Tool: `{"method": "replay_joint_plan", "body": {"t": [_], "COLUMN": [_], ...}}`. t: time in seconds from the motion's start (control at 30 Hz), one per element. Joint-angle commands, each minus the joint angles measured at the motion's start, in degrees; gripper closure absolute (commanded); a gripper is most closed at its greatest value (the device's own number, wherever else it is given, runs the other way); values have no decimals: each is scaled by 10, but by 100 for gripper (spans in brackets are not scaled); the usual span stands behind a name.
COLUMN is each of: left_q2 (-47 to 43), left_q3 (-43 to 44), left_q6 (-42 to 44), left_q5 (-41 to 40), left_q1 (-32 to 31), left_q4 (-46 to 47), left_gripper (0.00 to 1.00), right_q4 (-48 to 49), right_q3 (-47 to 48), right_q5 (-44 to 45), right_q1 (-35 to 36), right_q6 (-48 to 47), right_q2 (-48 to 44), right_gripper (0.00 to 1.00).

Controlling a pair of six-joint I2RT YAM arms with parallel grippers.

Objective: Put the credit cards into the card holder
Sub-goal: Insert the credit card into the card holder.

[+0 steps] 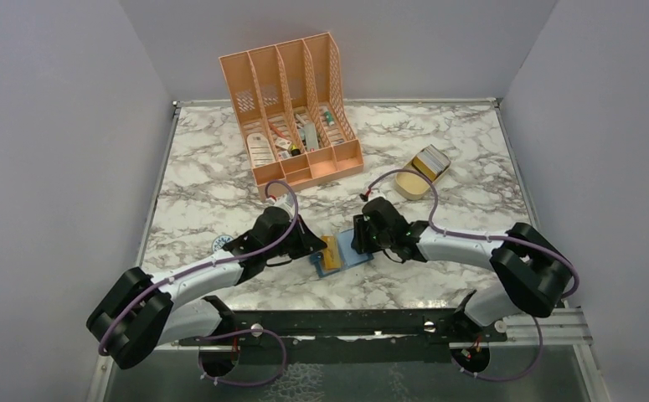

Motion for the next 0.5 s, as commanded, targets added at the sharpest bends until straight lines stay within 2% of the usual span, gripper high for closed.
{"method": "replay_joint_plan", "body": {"t": [0.0, 0.23, 0.47], "left_q2": [13, 49, 62], "left_q3": [11, 17, 12], "left_q6": [6, 8, -7], "left_q5": [23, 47, 60], "left_q1": [8, 13, 14], "left_q4": [25, 33, 44], "left_gripper": [100, 100, 100], "right_q4": [23, 38, 45], "right_q3": [-60, -109, -129], "right_q5": [-33, -63, -67], "right_q1": [0, 1, 1], "right_q6": [38, 87, 94], "right_q2": [-21, -60, -96], "right_gripper": [64, 65, 65]}}
